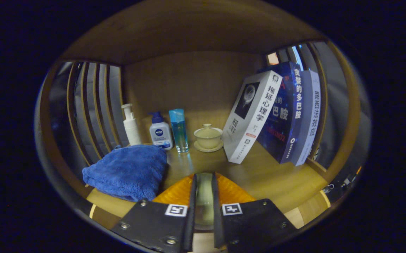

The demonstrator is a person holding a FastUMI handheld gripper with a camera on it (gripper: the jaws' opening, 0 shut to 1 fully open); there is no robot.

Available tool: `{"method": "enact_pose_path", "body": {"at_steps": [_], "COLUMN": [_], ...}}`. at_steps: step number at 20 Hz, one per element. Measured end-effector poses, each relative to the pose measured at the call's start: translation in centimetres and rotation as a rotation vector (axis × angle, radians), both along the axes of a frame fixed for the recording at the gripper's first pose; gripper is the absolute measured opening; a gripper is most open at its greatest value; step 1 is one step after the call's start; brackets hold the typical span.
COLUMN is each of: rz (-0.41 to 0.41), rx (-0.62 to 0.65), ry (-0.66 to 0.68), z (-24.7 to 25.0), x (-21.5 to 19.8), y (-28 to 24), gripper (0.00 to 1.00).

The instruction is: Pull open the drawer, take out the items inside it, and place them on the countertop above the cabinet.

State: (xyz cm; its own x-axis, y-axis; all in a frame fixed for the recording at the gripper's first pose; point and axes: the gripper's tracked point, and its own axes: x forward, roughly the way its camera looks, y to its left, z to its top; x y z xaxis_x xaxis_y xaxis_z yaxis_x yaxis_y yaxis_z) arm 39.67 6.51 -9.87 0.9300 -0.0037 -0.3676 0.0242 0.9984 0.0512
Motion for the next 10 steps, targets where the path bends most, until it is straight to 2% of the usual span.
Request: {"method": "enact_pose_path", "body": {"at_steps": [4, 6, 10], "rz": [0.008, 0.021, -0.002], "rx": [0.040, 0.051, 0.016], "ry": [-0.122, -0.177, -0.284], "z": [3.4, 5.1, 8.1], "x": [-1.5, -3.4, -9.1], "y": [0.3, 0.3, -0.9], "gripper": [0.52, 0.52, 0.53]}}
